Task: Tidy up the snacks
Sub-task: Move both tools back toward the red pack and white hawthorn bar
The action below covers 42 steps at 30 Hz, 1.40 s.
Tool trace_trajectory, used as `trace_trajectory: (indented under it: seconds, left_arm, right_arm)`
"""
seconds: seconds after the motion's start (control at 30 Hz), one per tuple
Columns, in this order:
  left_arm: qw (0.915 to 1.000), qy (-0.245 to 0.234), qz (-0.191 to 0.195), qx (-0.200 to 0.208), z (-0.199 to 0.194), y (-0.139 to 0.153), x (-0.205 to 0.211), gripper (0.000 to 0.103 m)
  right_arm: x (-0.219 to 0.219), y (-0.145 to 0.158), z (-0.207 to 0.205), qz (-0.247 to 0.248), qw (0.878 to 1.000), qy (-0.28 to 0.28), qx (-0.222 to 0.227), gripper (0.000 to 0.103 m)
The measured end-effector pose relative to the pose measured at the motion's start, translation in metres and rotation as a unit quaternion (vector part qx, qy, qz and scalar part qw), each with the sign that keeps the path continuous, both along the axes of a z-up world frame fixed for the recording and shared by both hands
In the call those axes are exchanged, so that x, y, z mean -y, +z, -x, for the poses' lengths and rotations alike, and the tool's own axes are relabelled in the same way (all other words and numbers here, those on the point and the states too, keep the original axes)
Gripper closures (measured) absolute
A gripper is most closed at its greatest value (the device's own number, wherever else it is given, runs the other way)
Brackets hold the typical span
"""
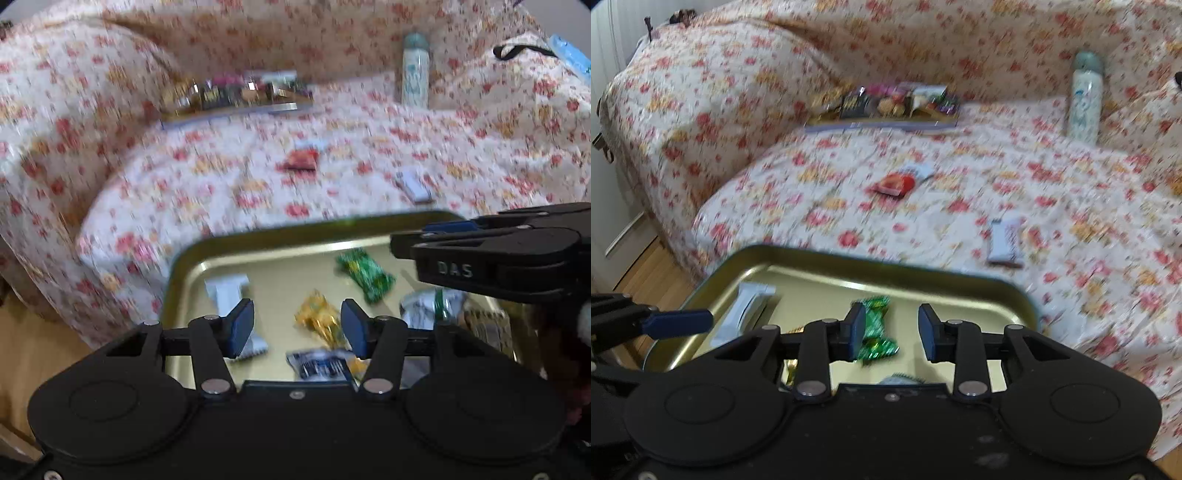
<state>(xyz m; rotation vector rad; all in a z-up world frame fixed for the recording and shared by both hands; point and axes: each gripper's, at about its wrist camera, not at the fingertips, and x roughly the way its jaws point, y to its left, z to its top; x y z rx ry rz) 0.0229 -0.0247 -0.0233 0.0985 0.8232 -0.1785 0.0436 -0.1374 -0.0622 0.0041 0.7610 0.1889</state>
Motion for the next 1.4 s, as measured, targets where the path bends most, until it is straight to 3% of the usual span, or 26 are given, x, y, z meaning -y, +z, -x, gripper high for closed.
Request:
trace_trajectory:
  seconds: [0.2,0.37,0.57,0.93,1.27,1.4]
  left_arm:
    - [0.9968,0.013,-0.022,0.076,-0.003,0.016,0.002,0.043]
    - [0.9939,-0.001,-0.023,0.108,-0.011,0.027,0.006,0.038]
    - [0.9884,-0.023,-0.057,0.139,-0.025,0.035,0.015,0.037]
    - [0.9918,-0.052,-0.053,0.104,-0.06,0.036,0.018,0.037]
    - [0.9982,-0.037,-0.03,0.036,-0.103,0.03,0.016,0.037]
    - [0.9984,-0.037,-0.037,0.022,-0.116,0.023,0.017,0.037]
  right_arm:
    - [0.018,0.011,-0.003,0.001,0.999,-0.034,0.032,0.061]
    - [0.037,0.013,-0.01,0.006,0.997,-0.062,0.039,0.058]
    - [0.062,0.013,-0.021,0.009,0.995,-0.089,0.04,0.057]
    - [0.094,0.008,-0.05,-0.005,0.993,-0.119,0.017,0.055]
    - [0.079,-0.004,-0.076,0.012,0.995,-0.097,0.01,0.054]
    - [0.071,-0.01,-0.084,0.011,0.996,-0.087,0.0,0.054]
